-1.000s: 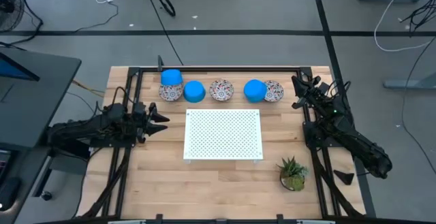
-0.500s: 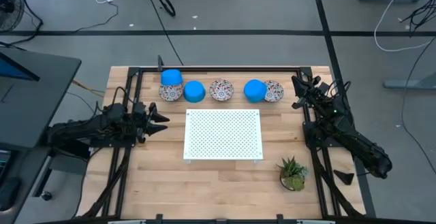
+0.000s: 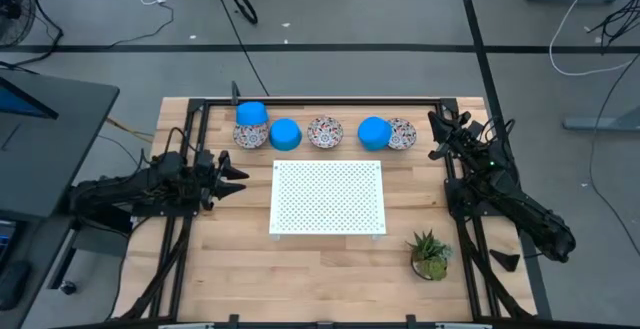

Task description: Pick & Place Mini bowls

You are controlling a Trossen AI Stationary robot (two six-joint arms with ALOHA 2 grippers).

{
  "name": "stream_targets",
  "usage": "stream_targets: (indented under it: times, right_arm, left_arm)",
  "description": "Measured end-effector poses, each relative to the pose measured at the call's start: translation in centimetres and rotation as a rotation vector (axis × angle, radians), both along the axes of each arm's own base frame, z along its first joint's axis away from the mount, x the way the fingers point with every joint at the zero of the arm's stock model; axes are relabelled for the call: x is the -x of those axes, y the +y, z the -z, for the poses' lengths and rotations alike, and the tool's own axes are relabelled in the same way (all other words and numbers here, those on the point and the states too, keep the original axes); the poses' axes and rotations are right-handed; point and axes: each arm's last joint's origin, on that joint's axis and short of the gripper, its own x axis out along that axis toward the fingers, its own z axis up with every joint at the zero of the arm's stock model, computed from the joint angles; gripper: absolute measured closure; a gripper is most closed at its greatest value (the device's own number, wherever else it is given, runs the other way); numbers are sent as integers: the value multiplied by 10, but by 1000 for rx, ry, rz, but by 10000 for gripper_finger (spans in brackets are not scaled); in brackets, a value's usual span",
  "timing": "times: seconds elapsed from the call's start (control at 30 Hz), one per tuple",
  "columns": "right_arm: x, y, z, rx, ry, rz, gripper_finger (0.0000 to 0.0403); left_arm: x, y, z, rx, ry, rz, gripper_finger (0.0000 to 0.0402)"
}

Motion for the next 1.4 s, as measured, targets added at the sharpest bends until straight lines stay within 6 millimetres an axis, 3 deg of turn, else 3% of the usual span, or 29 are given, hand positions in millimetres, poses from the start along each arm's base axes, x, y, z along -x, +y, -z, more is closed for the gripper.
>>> stream_targets:
  times: [1.4]
  right_arm:
    - [0, 0, 0, -15, -16, -8, 392]
  left_arm:
    - [0, 0, 0, 0, 0, 0, 220]
